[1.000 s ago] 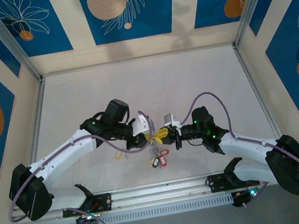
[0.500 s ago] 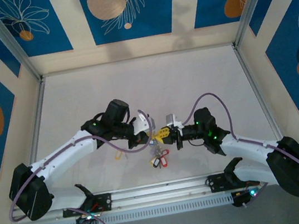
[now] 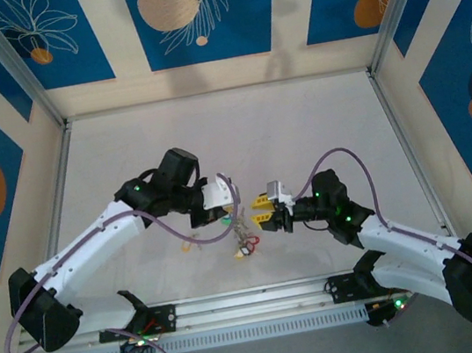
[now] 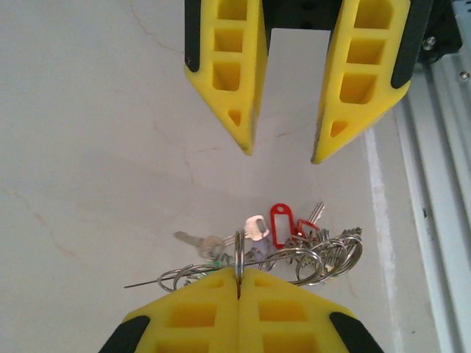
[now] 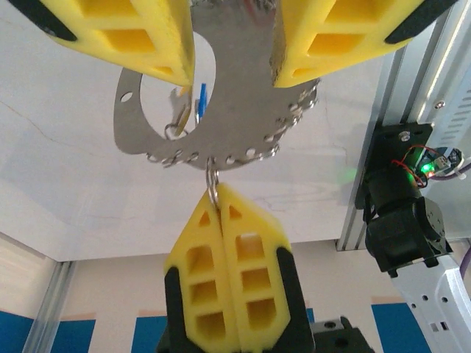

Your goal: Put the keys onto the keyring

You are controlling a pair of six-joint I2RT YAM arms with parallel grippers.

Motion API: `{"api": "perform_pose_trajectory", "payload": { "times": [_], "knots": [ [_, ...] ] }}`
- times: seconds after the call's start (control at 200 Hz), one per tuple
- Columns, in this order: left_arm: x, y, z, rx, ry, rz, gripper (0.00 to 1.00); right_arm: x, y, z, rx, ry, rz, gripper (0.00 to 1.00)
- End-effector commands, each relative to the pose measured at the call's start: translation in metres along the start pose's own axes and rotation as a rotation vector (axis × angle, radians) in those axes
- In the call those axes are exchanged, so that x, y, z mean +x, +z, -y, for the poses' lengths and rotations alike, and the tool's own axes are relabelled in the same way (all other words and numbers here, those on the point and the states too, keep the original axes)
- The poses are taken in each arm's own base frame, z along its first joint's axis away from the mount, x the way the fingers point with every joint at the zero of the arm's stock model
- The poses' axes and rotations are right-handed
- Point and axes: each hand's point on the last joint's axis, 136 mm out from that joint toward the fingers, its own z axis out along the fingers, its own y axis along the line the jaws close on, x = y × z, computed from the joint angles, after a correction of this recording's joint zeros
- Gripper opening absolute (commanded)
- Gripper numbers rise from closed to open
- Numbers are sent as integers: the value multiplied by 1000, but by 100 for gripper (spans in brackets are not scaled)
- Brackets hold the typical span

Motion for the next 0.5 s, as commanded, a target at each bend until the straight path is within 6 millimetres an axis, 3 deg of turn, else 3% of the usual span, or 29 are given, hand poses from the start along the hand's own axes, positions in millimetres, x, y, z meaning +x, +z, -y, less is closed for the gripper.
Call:
{"api": "perform_pose_trajectory", "payload": {
  "times": [0.0,0.11,0.195,0.35,0.495],
  "knots": [
    [6,-14,-9,-62,65,-77,0,-6,2,2,0,-25,-11,35],
    [10,-25,-33,-196,28,-129,0,-8,9,-1,-17,-19,-15,36],
    [9,-41,-56,-284,-69,-120,0,-8,18,-15,-86,-39,-48,37],
    [18,-63,-97,-404,-146,-154,0,-1,30,-39,-205,-98,-83,51],
    [22,-91,-134,-510,-202,-157,0,13,47,-43,-247,-117,-118,50]
  ]
}}
